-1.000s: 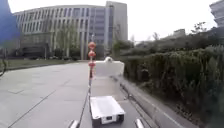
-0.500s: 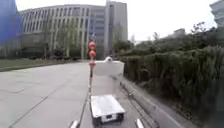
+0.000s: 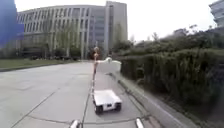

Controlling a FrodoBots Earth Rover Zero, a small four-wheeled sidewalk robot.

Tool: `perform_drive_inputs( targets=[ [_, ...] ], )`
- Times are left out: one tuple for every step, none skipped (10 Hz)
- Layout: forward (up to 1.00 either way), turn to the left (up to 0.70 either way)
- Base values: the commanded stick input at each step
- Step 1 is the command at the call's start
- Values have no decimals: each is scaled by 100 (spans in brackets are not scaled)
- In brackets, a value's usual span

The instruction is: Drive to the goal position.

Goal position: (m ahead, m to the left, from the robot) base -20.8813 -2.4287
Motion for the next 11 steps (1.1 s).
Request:
perform_drive_inputs(
  targets=[
    [0, 0],
    [0, 0],
    [0, 0],
    [0, 0],
    [0, 0],
    [0, 0],
    [-69, 0],
    [-70, 0],
    [-70, 0],
    [-70, 0],
    [-70, 0]
  ],
)
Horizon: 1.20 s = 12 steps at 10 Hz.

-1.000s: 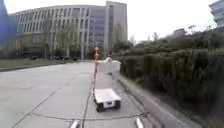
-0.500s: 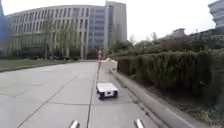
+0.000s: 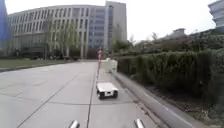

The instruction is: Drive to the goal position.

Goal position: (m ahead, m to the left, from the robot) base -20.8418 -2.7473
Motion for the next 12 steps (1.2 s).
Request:
perform_drive_inputs(
  targets=[
    [-70, 0],
    [-70, 0],
    [-70, 0],
    [-70, 0],
    [-12, 0],
    [0, 0],
    [0, 0],
    [0, 0],
    [0, 0],
    [0, 0],
    [0, 0],
    [0, 0]
  ],
)
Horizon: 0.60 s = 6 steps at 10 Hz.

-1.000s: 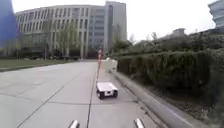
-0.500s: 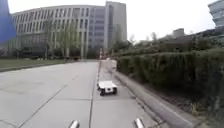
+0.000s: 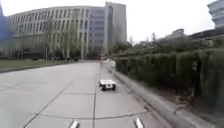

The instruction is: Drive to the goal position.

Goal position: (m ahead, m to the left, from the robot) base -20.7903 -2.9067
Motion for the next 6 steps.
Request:
perform_drive_inputs(
  targets=[
    [0, 31],
    [0, 69],
    [0, 70],
    [0, 70],
    [0, 70],
    [0, 70]
  ],
)
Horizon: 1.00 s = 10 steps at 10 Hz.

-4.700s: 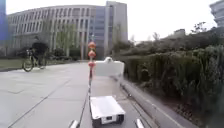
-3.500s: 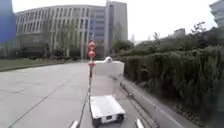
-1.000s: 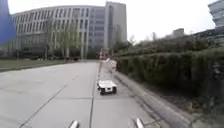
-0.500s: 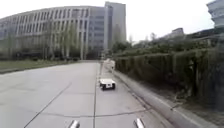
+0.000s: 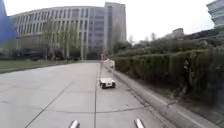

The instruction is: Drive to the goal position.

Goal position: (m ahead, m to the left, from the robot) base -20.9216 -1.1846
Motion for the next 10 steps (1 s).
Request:
perform_drive_inputs(
  targets=[
    [0, 70],
    [0, 70],
    [0, 70],
    [0, 70],
    [0, 70],
    [0, 70],
    [0, 70],
    [0, 70],
    [0, 70],
    [0, 70]
  ],
)
